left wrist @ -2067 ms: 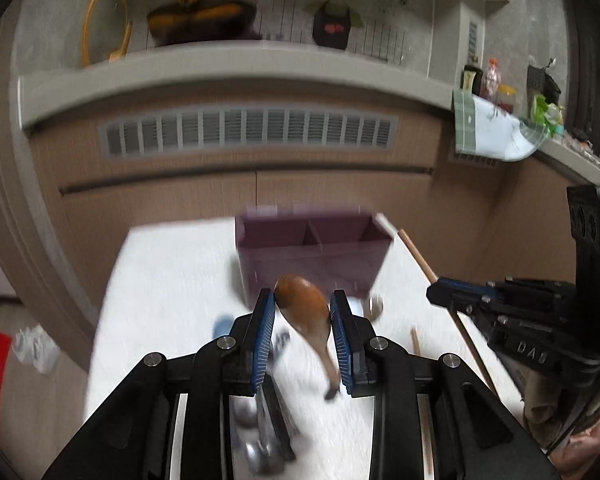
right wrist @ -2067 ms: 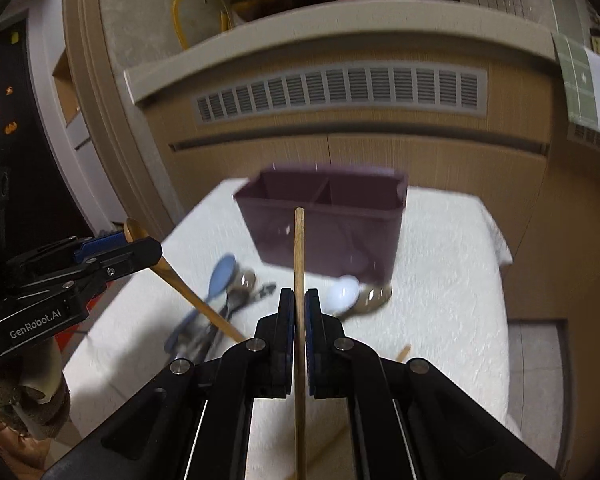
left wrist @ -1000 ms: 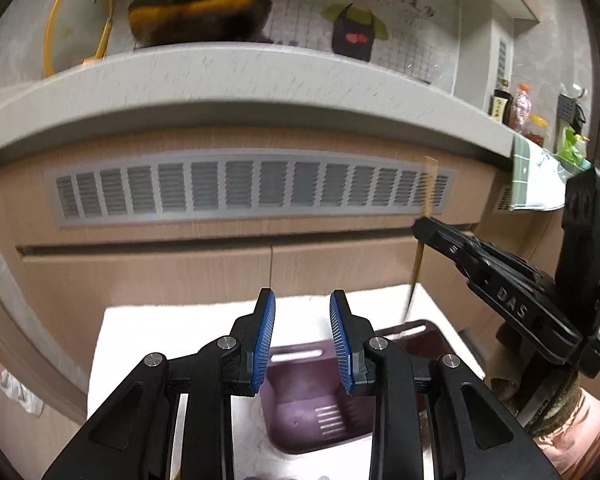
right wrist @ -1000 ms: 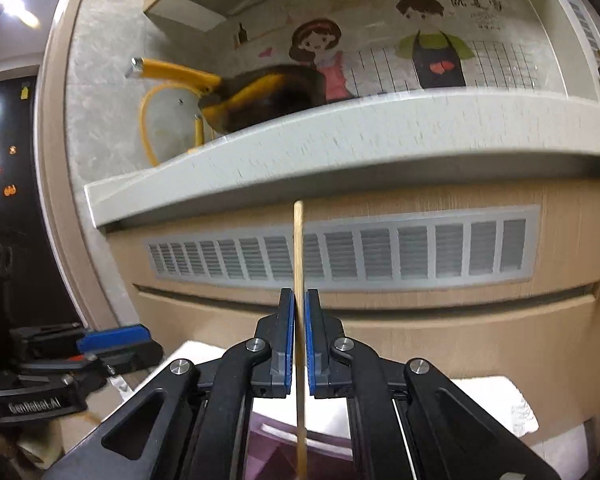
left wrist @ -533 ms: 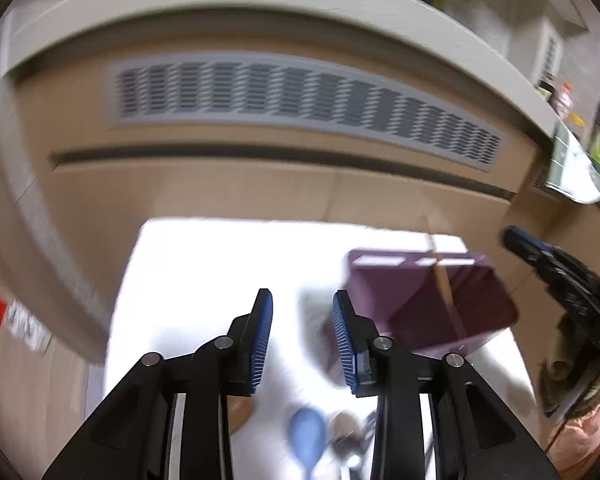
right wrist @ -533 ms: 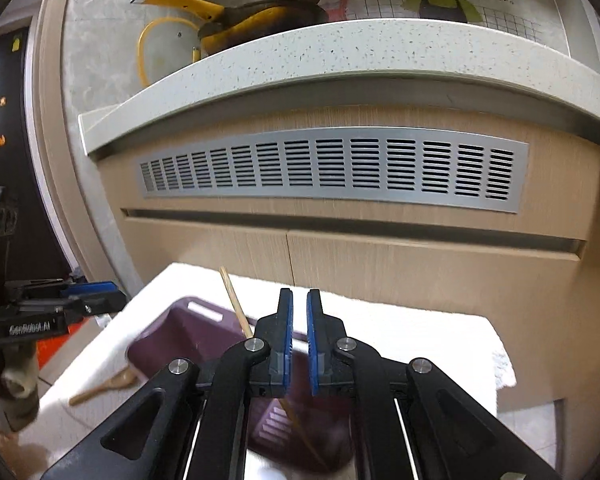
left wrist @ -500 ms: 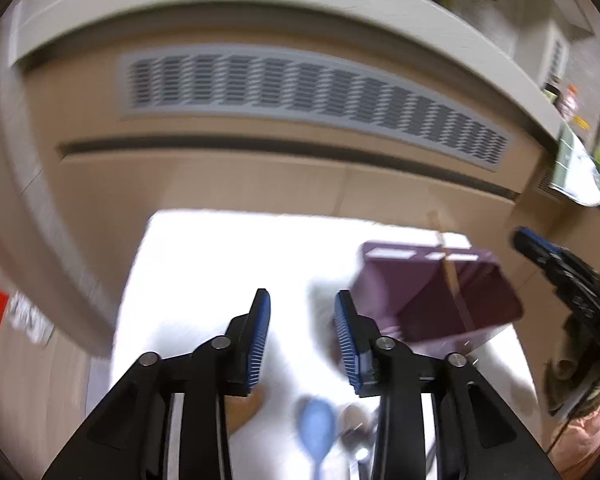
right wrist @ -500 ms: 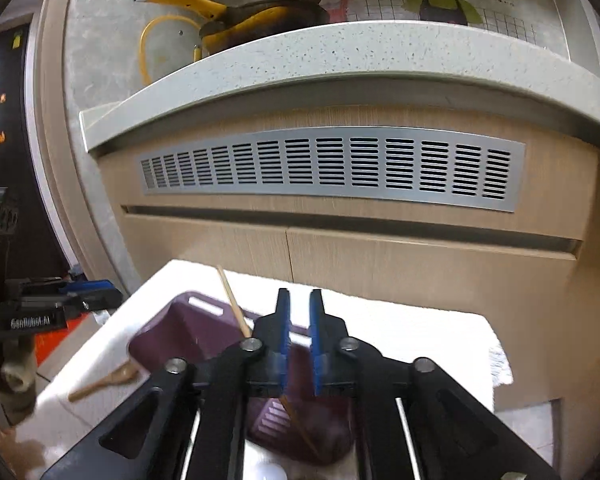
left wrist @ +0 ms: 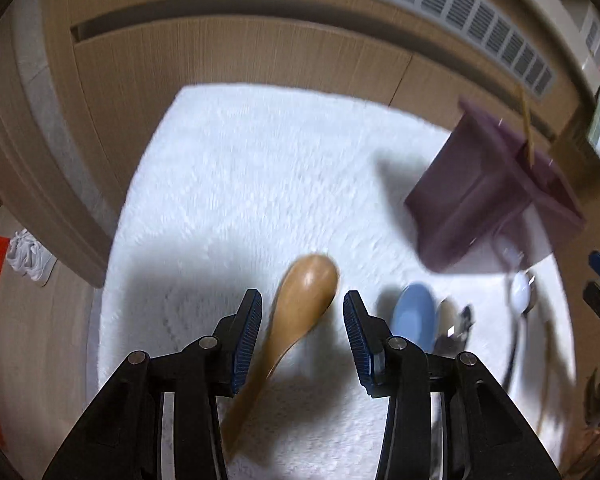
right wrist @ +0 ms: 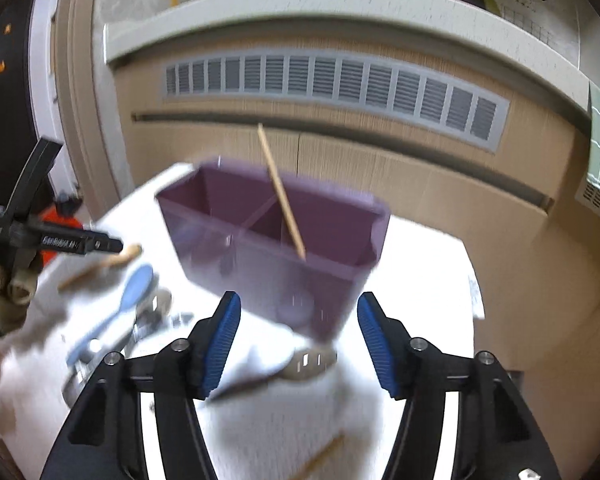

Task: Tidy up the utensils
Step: 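Lift the chopstick with the right tool and drop it into the maroon caddy, then grasp the second wooden chopstick with the right tool while the left tool approaches the wooden spoon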

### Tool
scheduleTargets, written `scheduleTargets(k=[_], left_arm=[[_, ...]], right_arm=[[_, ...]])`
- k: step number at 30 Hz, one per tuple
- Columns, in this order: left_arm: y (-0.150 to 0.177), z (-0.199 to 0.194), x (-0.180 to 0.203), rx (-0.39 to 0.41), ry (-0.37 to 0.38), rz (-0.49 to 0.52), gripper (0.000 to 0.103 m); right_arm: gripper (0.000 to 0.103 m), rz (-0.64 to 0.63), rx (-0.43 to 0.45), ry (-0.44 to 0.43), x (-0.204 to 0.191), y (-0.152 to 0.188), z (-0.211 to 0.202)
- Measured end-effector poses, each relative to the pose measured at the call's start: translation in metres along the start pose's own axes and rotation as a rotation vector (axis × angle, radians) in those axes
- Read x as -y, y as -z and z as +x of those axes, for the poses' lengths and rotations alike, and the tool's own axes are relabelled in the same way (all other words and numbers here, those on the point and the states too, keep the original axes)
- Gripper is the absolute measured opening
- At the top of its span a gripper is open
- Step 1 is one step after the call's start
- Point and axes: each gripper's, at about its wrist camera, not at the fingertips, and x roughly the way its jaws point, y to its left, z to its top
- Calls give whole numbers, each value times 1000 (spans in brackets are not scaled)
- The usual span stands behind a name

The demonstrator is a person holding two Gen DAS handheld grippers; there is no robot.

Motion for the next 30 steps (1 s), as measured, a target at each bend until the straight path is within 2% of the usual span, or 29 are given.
scheduleTargets(k=[1,2,4,9,10,13,14,16,18,20,24,27,30], left_arm=[[2,3,0,-6,-12,8,44],[5,4,0,-4,-27,13,44],[8,2,3,0,-39,23,44],[29,-12,14,-17,-47,67,44],[36,-15,17,-22,-41,73,44],[58,-28,22,-38,1,76,44],[63,-31,25,-40,13,75,44],[79,-41,30,-46,32,83,44],[89,-46,33,-57,62,75,46],[96,-51,36,-62,88,74,47],[103,-55,42,-68,109,51,50],[101,-52,45,-71,123,39,51],[100,-52,49,-81,139,43,51]], right_arm=[[70,-1,-21,5,-2,6,1],[73,-8,-43,11,-4,11,2],[74,-31,-74,22,-11,20,5],[83,-67,-118,42,-35,23,13],[83,-66,-123,31,-40,22,15],[96,-73,-139,11,-59,16,22],[98,-83,-134,13,-66,13,24],[98,-125,-141,9,-85,7,29],[98,-174,-192,1,-97,6,35],[98,-171,-203,1,-95,10,33],[95,-61,-213,31,-63,24,14],[88,41,-233,83,-34,40,-1],[83,182,-275,74,-4,60,-4]])
